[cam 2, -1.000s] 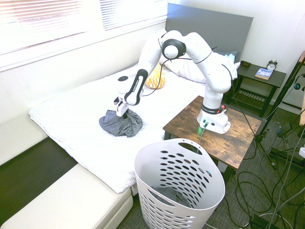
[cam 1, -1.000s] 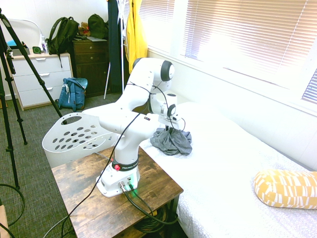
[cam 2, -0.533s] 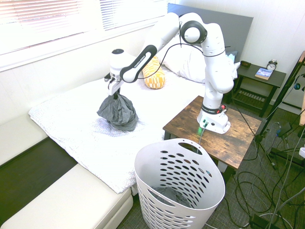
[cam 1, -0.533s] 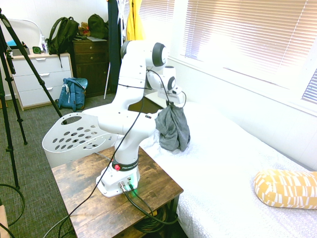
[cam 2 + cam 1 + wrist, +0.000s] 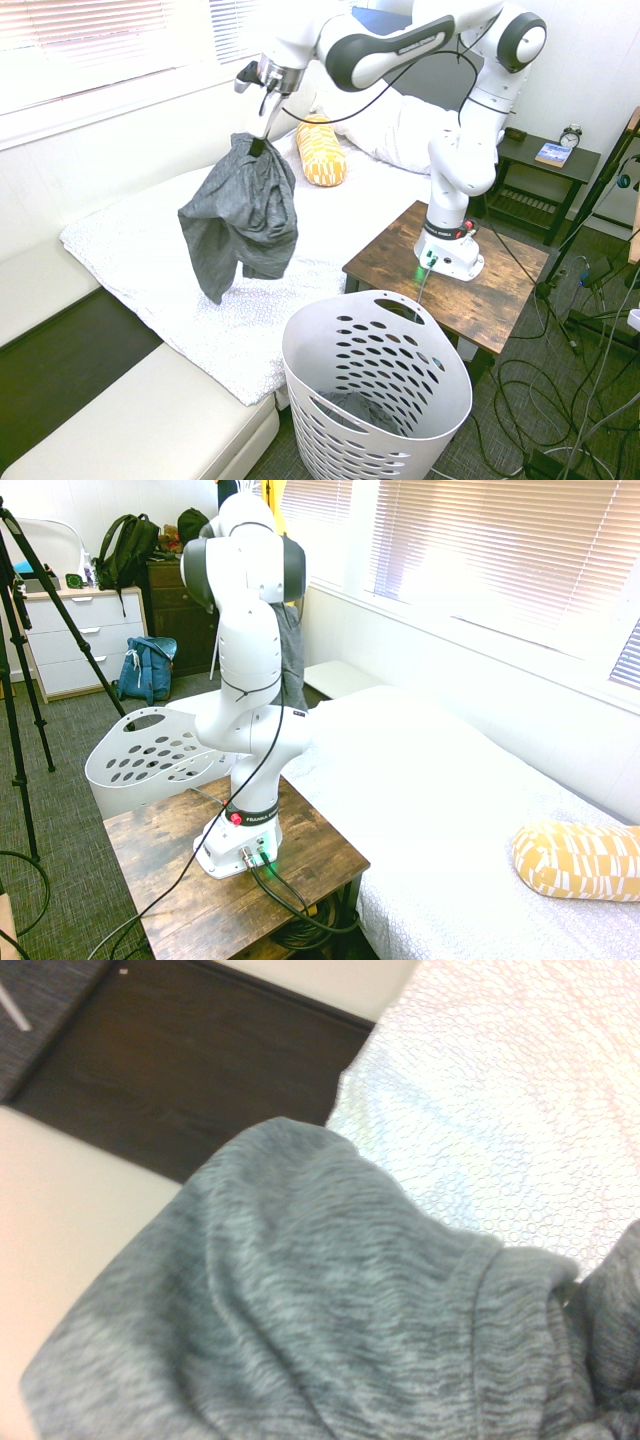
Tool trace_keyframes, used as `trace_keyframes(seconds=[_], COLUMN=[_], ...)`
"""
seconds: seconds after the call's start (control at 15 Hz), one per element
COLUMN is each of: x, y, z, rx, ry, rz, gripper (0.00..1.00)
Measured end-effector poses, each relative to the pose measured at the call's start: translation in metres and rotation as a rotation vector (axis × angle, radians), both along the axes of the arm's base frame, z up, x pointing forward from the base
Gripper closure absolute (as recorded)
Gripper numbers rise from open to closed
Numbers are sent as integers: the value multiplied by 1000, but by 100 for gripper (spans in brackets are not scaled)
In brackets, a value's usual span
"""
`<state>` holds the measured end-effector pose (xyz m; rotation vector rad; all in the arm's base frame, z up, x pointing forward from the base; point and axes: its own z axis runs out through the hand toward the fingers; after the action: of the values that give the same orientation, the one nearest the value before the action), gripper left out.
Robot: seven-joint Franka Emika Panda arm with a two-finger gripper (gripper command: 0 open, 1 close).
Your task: Put my clothes in the laundry bag
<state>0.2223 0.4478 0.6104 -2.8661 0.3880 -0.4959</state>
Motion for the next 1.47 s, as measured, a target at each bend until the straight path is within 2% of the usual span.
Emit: trace_keyframes(seconds=[0.27,0.67,1.0,1.13,1.27,1.33,1.47], x=[-94,-180,-239,-266,-293,-306,-320], y=[39,23,-1,-4,-8,-10,-13], z=[18,20,-46,-86,-132,-152,-177], rx=[-13,-24,-105,-144,-196,-219,-253], ry=[-18,19,94,139,155,158,166], rz=[79,107,141,175,202,216,240], gripper=[100,100,100,100,100,0,0])
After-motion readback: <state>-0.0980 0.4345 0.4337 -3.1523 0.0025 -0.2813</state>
